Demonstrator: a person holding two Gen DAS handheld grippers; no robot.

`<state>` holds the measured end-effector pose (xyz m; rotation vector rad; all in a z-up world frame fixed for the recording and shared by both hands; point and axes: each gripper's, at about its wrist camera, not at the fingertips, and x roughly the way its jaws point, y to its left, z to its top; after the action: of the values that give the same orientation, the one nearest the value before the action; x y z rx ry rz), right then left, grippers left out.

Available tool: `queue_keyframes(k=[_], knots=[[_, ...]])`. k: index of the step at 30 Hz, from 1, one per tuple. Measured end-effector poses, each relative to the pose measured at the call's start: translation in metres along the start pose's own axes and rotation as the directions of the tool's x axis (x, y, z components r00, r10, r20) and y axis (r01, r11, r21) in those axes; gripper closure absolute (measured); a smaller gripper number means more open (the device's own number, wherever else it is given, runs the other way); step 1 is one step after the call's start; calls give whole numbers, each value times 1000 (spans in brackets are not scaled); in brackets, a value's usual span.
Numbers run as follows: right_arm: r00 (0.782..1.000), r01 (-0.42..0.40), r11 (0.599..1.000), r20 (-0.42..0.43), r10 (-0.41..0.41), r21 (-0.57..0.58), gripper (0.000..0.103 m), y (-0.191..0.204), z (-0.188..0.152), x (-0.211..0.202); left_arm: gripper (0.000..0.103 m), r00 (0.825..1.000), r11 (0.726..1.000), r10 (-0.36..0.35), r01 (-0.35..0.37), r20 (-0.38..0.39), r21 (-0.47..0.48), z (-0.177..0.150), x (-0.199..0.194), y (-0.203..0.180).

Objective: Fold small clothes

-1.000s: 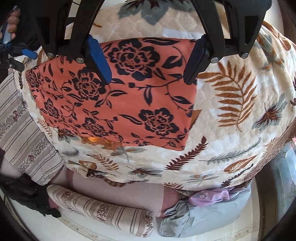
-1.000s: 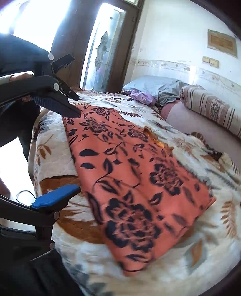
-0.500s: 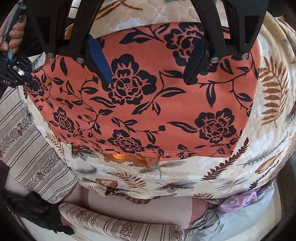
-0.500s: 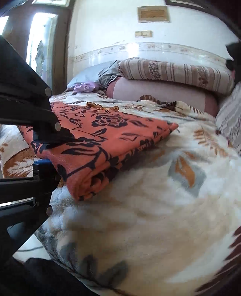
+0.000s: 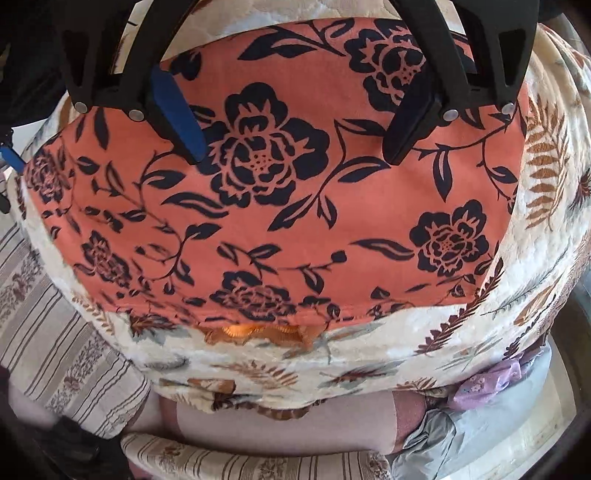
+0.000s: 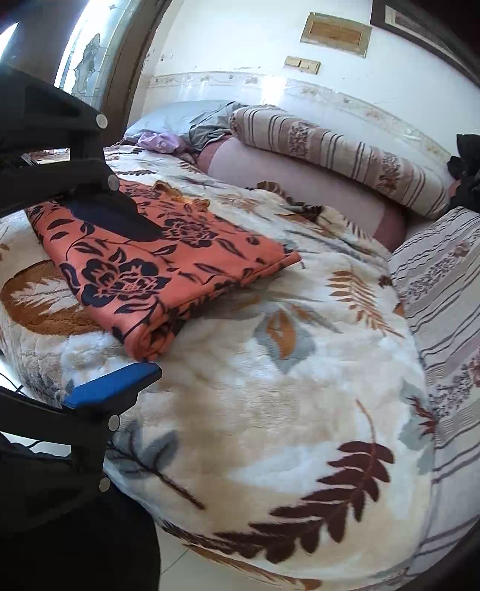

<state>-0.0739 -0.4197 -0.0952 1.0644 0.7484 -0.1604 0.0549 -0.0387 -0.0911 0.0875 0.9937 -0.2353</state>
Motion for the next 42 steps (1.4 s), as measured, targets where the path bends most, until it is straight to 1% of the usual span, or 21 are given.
queue_keyframes(k=[2, 3, 5, 8, 11, 14, 17, 18, 19, 20, 22, 24, 26, 27, 29, 32, 33, 34, 36, 39, 42], knots=[[1000, -5, 999, 16, 6, -38, 31, 7, 15, -2, 6, 998, 1000, 2, -3, 65, 13, 1, -9, -1], [1000, -23, 998, 4, 23, -55, 31, 11, 23, 1, 6, 998, 1000, 7, -9, 58, 23, 0, -6, -1], [998, -57, 994, -40, 53, -97, 31, 24, 42, 17, 6, 998, 999, 25, -22, -61, 46, -7, 22, -1], [992, -84, 984, -107, 68, -159, 31, 41, 67, 52, 4, 999, 996, 36, -36, 0, 84, -14, 23, -5], [985, -40, 976, -171, 3, -214, 31, 49, 91, 97, 4, 1000, 997, 18, -17, -4, 81, -13, 23, -2], [958, -43, 975, -285, -21, -218, 31, 51, 105, 145, 3, 1000, 996, 5, -6, 9, 92, -15, 24, 0], [951, -24, 960, -301, -64, -278, 34, 60, 107, 170, 2, 1000, 995, -4, 2, 24, 96, -15, 26, 1], [945, -34, 943, -319, -77, -330, 46, 69, 105, 174, 1, 1000, 995, -7, 5, 30, 96, -15, 26, 1], [932, -43, 928, -349, -97, -371, 80, 78, 100, 180, 1, 999, 995, -10, 6, 35, 98, -15, 27, 1], [926, -22, 909, -352, -140, -417, 85, 85, 95, 183, 0, 999, 995, -12, 8, 41, 100, -15, 28, 1], [935, 37, 854, -283, -212, -518, 88, 103, 88, 175, 0, 999, 995, -19, 13, 51, 101, -16, 27, 2], [961, 132, 781, -113, -251, -611, 91, 122, 84, 153, 0, 998, 994, -26, 19, 62, 107, -18, 26, 3], [942, 286, 723, 49, -331, -629, 92, 123, 82, 150, 0, 997, 994, -33, 25, 75, 108, -19, 26, 4], [918, 328, 717, 30, -395, -615, 90, 112, 82, 163, 0, 996, 994, -34, 25, 78, 111, -19, 26, 4], [886, 309, 771, -124, -446, -557, 87, 87, 85, 182, 0, 997, 993, -44, 36, 70, 112, -18, 25, 5], [922, 307, 793, -43, -385, -525, 82, 93, 81, 147, 0, 995, 992, -82, 76, 63, 99, -17, 14, 12], [930, 304, 802, -22, -366, -514, 73, 98, 79, 134, 0, 992, 993, -98, 93, 78, 69, -16, 5, 18], [942, 293, 808, 10, -335, -510, 45, 106, 74, 119, 0, 987, 993, -114, 111, 115, 30, -15, -8, 27], [970, 235, 826, 70, -233, -513, 12, 123, 60, 85, 0, 969, 991, -113, 125, 222, -41, -12, -42, 47], [995, 77, 826, -8, -98, -558, 12, 152, 26, 65, 0, 950, 981, -33, 89, 310, -170, -17, -79, 89], [993, -60, 812, -115, -8, -580, 12, 162, -17, 60, 0, 970, 939, -9, 91, 241, -331, -33, -75, 136]])
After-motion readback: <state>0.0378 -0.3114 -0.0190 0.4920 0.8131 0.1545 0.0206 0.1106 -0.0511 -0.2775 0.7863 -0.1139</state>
